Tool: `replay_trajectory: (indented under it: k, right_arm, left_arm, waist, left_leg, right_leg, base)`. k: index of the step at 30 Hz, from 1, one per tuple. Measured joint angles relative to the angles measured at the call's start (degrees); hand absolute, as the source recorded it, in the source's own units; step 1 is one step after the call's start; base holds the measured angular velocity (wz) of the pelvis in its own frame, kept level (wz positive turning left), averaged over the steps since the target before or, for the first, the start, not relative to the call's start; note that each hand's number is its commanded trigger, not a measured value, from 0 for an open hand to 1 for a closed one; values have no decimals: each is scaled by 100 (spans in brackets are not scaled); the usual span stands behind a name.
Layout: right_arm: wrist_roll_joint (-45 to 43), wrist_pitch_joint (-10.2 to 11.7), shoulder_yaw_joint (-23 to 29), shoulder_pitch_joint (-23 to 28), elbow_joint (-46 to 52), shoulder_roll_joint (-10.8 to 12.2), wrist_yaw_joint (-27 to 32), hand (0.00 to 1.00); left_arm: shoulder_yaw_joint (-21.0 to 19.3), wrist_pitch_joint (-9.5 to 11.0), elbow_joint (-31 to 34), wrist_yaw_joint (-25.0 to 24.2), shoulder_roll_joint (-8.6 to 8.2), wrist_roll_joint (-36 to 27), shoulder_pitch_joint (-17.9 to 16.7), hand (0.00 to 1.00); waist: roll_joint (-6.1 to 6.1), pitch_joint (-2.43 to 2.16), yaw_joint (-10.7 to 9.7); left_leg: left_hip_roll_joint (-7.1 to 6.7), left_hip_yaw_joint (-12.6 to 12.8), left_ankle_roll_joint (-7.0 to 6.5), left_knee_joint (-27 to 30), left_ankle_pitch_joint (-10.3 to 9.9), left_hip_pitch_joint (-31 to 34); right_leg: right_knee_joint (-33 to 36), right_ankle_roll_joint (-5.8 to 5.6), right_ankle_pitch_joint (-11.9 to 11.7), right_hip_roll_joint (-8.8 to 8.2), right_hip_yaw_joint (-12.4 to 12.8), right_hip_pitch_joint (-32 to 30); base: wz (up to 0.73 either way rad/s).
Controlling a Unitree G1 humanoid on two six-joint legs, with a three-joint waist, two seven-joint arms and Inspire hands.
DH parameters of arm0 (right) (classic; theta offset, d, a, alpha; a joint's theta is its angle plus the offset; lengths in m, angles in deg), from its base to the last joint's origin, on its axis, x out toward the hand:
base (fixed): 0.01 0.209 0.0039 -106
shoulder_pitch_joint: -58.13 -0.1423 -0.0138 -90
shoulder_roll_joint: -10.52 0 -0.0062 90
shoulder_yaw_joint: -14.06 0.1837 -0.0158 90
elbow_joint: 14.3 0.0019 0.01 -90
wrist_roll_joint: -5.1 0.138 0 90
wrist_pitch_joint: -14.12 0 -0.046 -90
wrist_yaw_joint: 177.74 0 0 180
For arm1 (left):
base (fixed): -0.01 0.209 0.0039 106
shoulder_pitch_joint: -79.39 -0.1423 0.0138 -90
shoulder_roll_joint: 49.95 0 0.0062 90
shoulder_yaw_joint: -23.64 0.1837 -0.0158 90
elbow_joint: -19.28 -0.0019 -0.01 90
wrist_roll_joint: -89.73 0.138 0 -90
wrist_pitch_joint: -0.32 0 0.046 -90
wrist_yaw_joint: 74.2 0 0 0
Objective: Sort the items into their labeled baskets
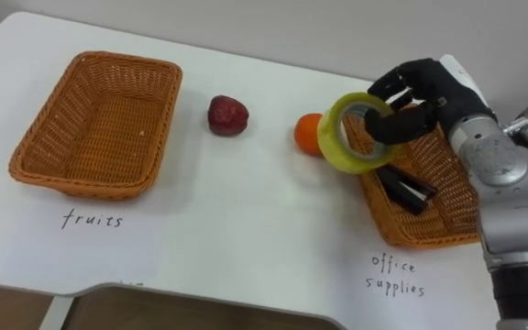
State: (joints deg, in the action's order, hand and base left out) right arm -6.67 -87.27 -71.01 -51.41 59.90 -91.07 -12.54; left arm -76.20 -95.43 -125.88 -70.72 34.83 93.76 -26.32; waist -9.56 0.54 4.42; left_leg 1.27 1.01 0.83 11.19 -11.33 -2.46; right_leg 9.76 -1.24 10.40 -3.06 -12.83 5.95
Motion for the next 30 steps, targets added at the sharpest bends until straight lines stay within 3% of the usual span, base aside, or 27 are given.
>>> replay_trajectory:
  k: [6,17,18,19,20,30]
  right_arm:
    - [18,53,4,0,-176,-71,141,100]
    - [129,46,128,-1,-715,-250,224,100]
    - [149,44,130,-1,-773,-284,225,82]
    - [151,44,130,-1,-801,-298,225,23]
    - [151,30,130,-1,-833,-319,225,0]
    - [141,25,136,-8,-901,-349,225,0]
  left_arm:
    - [2,-6,11,10,-9,2,-78,0]
    - [-12,-23,5,12,1,54,-106,0]
    - [-12,-26,2,15,3,54,-111,0]
    - [-12,-30,2,16,3,53,-112,0]
    - [-11,-35,2,16,3,53,-113,0]
    - [-11,-56,1,86,3,51,-115,0]
  waist:
    - [107,-60,-113]
    - [39,-74,-117]
    - [31,-74,-113]
    - [28,-74,-113]
    - [25,-72,-114]
    - [45,-64,-142]
  left_leg:
    - [1,5,0,0,0,-29]
    - [2,21,0,-21,-1,-2]
    - [2,22,0,-22,-1,-2]
    - [2,21,0,-23,-1,-2]
    - [2,22,0,-26,-1,-1]
    - [3,20,0,16,-3,11]
  right_leg:
    - [0,0,0,1,4,1]
    - [11,0,0,-3,12,4]
    - [11,0,0,-3,12,3]
    - [11,0,0,-3,12,3]
    - [11,0,0,-3,12,0]
    - [8,0,0,-6,-12,-5]
  base:
    - [0]
    - [0]
    - [0]
    - [0]
    - [0]
    - [0]
